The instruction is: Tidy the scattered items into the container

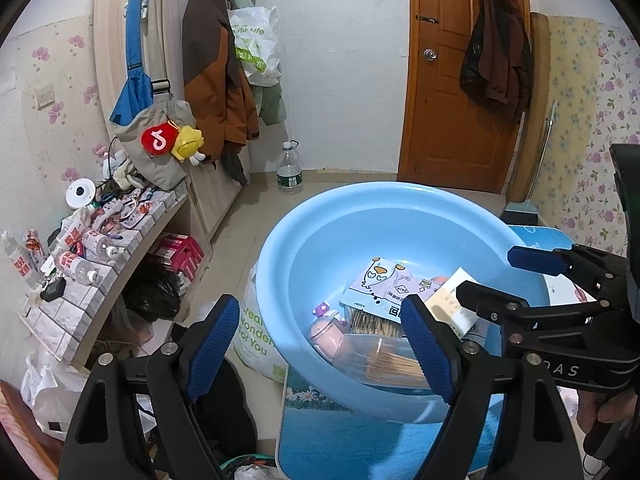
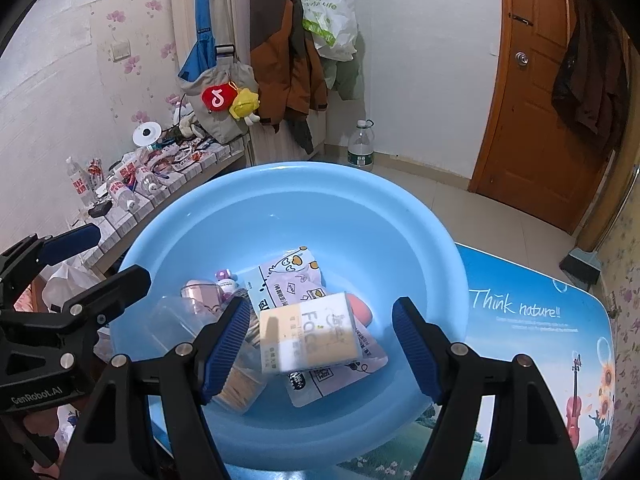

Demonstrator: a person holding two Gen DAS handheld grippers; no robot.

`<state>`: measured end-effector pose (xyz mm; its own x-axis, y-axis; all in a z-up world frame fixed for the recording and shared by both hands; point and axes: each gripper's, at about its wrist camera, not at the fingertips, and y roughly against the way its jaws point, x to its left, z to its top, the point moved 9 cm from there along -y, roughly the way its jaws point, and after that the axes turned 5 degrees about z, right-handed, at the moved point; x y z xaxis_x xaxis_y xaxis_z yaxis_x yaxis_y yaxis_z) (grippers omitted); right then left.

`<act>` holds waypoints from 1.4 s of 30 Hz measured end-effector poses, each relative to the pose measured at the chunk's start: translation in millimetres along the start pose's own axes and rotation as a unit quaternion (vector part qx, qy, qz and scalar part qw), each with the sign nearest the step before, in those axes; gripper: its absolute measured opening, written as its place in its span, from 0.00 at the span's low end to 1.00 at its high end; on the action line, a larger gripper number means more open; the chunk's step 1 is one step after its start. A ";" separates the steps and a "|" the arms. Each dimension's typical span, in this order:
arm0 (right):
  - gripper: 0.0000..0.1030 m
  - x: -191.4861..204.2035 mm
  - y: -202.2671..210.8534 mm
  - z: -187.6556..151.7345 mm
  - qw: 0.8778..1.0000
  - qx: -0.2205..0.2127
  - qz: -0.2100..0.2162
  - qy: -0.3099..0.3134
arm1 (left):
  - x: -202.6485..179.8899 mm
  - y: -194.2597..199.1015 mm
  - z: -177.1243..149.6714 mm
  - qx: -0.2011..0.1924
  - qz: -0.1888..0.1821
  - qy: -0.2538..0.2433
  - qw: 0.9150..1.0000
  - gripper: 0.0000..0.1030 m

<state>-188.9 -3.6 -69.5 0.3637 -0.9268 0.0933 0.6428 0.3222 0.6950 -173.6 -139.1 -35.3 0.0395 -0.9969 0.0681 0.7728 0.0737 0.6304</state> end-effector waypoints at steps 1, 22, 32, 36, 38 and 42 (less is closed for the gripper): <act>0.73 0.4 1.3 1.2 1.000 -0.001 0.000 -0.001 | -0.5 1.7 -0.2 0.000 0.001 0.000 1.000 0.80; 0.73 3.5 62.4 6.2 0.999 -0.038 -0.011 -0.010 | -6.2 52.5 10.7 -0.031 0.006 -0.001 0.999 0.89; 0.73 -3.7 93.9 8.4 0.998 -0.057 -0.016 -0.019 | -18.0 77.8 20.0 -0.050 0.003 -0.007 0.999 0.89; 0.73 -6.6 104.4 8.5 0.998 -0.063 -0.017 -0.023 | -25.2 87.0 23.6 -0.056 0.003 -0.013 0.998 0.92; 0.73 -7.7 109.8 6.7 0.997 -0.064 -0.018 -0.026 | -28.0 90.2 25.0 -0.057 0.003 -0.014 0.998 0.92; 0.73 -12.9 121.9 3.8 0.997 -0.067 -0.027 -0.030 | -34.4 95.4 26.9 -0.057 0.002 -0.017 0.998 0.94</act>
<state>-117.7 46.9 16.7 0.2877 -0.9521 0.1036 0.7465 0.2907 0.5985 -118.3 -97.0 43.3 0.0229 -0.9949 0.0978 0.8399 0.0722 0.5380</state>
